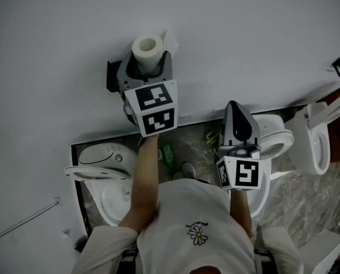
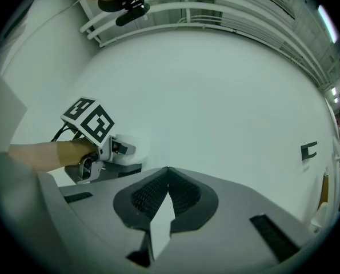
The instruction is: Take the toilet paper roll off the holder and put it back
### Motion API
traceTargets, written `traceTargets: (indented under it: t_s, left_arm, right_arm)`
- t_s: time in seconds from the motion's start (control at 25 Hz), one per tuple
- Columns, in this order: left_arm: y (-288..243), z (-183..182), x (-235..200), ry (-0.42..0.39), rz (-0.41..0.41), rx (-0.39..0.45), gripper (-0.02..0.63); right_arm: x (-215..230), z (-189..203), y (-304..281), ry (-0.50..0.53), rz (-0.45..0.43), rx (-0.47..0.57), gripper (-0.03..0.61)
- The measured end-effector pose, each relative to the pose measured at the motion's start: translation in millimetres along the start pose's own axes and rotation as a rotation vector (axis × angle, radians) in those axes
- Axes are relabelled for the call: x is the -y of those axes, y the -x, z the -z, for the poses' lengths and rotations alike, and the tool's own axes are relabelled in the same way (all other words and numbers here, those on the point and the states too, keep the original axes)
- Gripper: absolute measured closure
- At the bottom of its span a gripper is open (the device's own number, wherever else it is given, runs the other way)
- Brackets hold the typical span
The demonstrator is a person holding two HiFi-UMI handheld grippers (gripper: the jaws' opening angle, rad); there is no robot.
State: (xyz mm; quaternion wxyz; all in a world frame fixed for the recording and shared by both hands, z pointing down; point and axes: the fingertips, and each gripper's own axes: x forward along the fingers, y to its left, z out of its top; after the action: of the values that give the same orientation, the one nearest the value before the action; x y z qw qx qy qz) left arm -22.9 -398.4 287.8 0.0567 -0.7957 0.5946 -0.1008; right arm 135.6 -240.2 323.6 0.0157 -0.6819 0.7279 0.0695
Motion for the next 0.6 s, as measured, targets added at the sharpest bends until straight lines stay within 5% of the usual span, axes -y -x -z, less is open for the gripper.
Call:
traceTargets:
  t_s: [0.36,0.6]
  left_arm:
    - [-2.4,4.2,6.5,0.014,-0.002,-0.013,0.25]
    - [2.3,-17.0,0.6,-0.007,-0.019,0.059,0.219]
  right_arm:
    - [1.0,-3.6,7.4,-0.003,-0.001,0.006,0.568]
    - [4.0,-7.5,10.2,-0.002,0.001,0.024,0.568]
